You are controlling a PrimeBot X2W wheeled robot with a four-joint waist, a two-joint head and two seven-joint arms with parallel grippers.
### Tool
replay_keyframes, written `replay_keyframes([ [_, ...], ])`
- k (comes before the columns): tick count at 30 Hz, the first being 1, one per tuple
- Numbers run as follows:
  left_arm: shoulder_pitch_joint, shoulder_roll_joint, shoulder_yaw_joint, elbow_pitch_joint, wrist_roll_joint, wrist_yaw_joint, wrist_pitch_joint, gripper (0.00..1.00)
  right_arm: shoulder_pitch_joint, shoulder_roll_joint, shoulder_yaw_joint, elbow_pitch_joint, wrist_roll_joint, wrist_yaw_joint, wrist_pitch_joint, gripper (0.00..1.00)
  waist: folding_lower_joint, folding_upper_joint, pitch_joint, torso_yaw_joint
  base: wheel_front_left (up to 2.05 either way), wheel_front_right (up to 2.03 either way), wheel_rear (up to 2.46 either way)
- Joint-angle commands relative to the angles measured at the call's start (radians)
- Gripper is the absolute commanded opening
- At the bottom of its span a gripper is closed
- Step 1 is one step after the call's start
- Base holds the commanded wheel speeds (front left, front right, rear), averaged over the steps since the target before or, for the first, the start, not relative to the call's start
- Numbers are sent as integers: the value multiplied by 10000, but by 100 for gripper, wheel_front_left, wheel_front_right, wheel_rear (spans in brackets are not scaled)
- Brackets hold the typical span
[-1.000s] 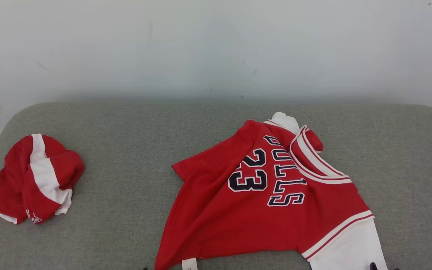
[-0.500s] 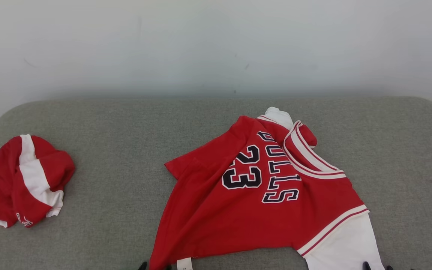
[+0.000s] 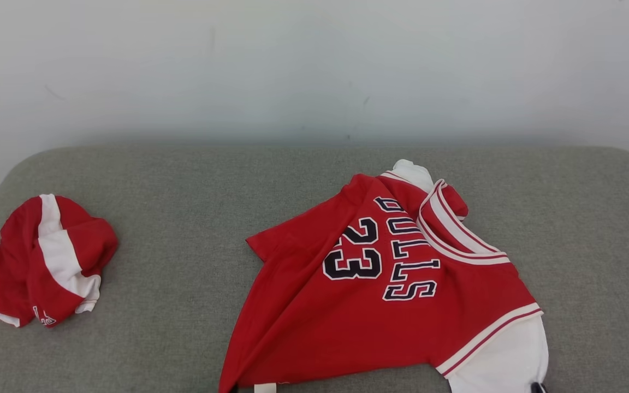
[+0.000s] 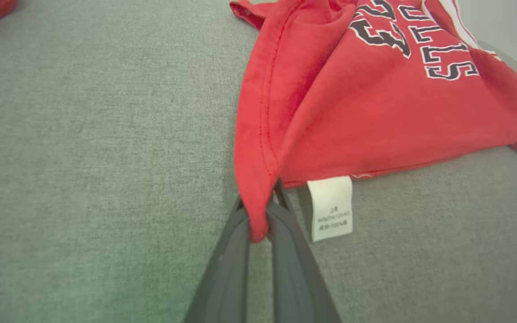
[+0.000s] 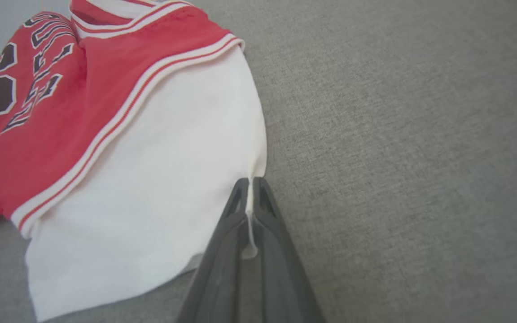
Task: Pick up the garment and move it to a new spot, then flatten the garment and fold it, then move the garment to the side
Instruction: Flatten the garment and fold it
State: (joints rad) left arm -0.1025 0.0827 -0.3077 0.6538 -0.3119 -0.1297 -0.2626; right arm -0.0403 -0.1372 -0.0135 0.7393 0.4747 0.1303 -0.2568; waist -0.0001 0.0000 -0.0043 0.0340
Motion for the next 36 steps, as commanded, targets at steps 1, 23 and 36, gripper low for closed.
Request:
replay_keyframes([
  [1, 41, 109, 41, -212, -95, 14, -34, 0, 22, 99, 84, -381, 509, 11, 108, 0, 1, 0, 92, -41, 0, 0, 0],
  [23, -11047, 2445, -2803, -876, -2135, 3, 2521, 0, -10221, -1247, 818, -1502, 1990, 11, 3073, 0, 1, 0, 3999, -417, 0, 0, 0],
  [36, -17538, 2389, -3627, 1756, -3100, 7, 2719, 0, -17484, -1007, 35, 2210, 851, 12, 2608, 0, 1, 0, 5867, -809, 0, 0, 0],
])
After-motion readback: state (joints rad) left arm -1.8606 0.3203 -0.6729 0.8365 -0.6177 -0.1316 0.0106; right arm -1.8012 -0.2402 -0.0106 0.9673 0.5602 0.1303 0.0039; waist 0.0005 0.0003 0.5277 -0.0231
